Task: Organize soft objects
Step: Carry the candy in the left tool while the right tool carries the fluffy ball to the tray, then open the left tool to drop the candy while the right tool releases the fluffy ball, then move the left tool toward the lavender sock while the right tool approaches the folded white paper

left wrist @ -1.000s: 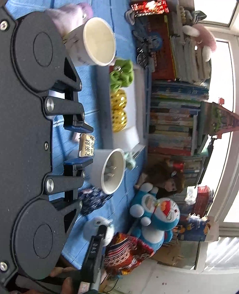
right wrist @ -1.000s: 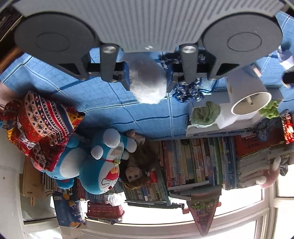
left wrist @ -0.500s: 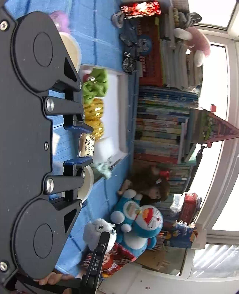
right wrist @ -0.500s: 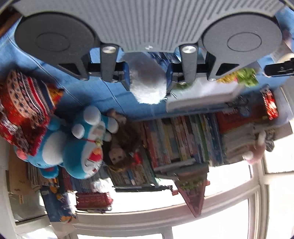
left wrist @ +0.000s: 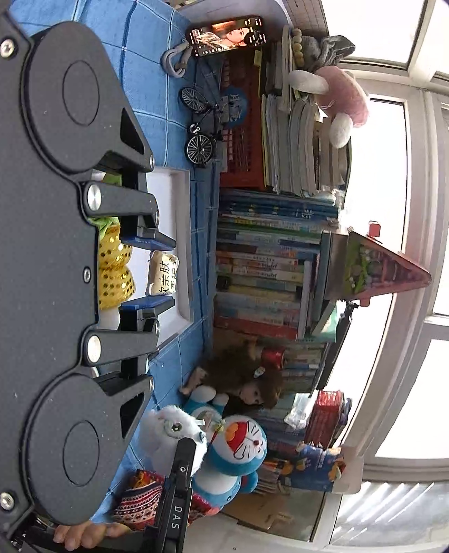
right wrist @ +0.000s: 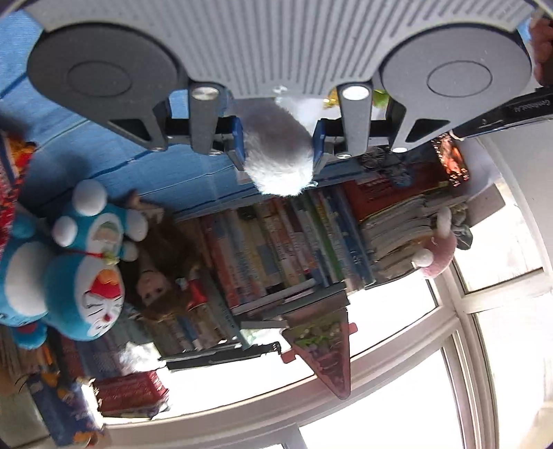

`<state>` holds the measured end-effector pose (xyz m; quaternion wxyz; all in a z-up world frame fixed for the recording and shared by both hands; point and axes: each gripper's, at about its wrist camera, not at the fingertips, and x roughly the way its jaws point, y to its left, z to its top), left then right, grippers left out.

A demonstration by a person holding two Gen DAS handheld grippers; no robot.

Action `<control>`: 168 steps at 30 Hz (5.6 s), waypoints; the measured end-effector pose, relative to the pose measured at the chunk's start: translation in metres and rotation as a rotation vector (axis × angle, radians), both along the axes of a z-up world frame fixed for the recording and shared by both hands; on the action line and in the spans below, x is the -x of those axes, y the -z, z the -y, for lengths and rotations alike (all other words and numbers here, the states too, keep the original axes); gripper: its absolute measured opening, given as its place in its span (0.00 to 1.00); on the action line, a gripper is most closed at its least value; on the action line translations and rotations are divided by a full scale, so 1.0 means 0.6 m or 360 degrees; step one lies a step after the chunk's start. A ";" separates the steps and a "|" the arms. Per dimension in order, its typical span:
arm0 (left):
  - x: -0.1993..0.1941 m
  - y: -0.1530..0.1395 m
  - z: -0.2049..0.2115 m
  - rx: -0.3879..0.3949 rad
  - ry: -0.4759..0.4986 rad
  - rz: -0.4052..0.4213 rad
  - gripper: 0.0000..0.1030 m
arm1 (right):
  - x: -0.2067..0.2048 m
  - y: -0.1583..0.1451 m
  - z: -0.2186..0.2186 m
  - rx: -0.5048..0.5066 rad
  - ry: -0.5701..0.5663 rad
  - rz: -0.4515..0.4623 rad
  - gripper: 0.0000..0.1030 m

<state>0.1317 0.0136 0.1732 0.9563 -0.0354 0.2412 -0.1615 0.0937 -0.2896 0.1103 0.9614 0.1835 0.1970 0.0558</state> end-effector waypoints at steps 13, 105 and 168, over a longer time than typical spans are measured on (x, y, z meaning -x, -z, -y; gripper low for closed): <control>-0.137 0.020 -0.040 0.0002 -0.0110 -0.0290 0.25 | -0.105 -0.010 -0.053 -0.0031 -0.0102 -0.0187 0.41; -0.275 0.125 -0.068 -0.0028 -0.0199 -0.0719 0.53 | -0.309 0.084 -0.166 -0.0319 -0.0285 -0.1028 0.59; 0.156 0.136 -0.110 0.0051 -0.0040 -0.0107 0.79 | 0.103 0.060 -0.263 0.0775 -0.0661 0.0056 1.00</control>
